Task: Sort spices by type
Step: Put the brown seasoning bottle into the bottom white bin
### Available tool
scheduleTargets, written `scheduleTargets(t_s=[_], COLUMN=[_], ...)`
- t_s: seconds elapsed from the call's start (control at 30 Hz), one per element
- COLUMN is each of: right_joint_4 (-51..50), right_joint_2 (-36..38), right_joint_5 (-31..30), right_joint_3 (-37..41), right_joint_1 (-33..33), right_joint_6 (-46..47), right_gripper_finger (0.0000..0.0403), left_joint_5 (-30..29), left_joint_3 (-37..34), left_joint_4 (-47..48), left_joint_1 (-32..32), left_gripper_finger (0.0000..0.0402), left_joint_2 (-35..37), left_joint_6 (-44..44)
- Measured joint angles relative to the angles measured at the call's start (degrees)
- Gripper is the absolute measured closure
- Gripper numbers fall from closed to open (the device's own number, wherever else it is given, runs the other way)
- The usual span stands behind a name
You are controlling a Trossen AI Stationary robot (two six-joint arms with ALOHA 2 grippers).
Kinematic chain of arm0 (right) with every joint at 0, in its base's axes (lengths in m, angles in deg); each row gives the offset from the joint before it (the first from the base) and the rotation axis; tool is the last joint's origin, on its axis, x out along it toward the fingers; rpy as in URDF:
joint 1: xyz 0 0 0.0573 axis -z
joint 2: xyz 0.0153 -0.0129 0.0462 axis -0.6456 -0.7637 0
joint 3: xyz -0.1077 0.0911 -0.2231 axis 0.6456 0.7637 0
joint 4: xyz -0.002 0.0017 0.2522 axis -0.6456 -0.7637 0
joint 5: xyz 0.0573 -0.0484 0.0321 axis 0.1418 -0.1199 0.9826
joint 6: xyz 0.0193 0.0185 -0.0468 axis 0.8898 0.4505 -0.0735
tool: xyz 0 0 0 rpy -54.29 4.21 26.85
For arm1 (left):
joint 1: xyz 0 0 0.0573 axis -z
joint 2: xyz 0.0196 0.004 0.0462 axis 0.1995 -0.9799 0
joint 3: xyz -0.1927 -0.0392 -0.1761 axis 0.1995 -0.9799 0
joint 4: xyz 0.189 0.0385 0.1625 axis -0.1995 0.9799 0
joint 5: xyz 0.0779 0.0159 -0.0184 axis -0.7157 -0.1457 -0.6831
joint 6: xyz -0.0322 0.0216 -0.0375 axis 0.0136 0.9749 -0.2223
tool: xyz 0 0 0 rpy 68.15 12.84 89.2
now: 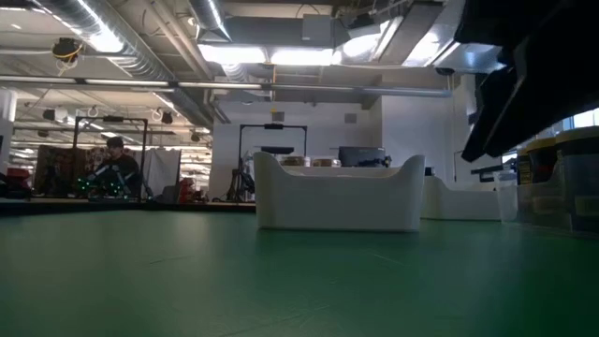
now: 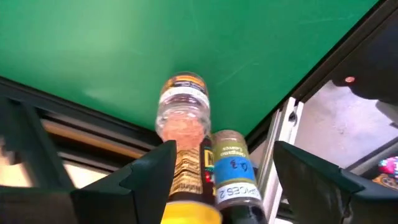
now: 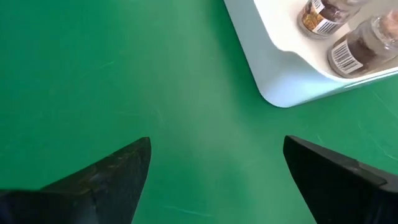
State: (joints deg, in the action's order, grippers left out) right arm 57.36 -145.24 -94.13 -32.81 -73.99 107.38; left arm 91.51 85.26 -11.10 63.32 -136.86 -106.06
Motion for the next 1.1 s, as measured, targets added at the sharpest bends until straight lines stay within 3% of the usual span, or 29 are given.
scheduleTargets(t_s=[1.1], right_joint_4=[0.3], right_joint_2=[-0.44], right_joint_5=[-1.57], right_joint_3=[0.0], right_joint_1=[0.0], right_joint_6=[-0.29], right_gripper_finger=[0.0039], left_joint_5=[-0.37], left_joint_3=[-12.7], left_joint_4=[-11.49], left_joint_1=[5.23], left_gripper_finger=[0.0137], left_joint_2=[-0.01], left_joint_6=[-1.81])
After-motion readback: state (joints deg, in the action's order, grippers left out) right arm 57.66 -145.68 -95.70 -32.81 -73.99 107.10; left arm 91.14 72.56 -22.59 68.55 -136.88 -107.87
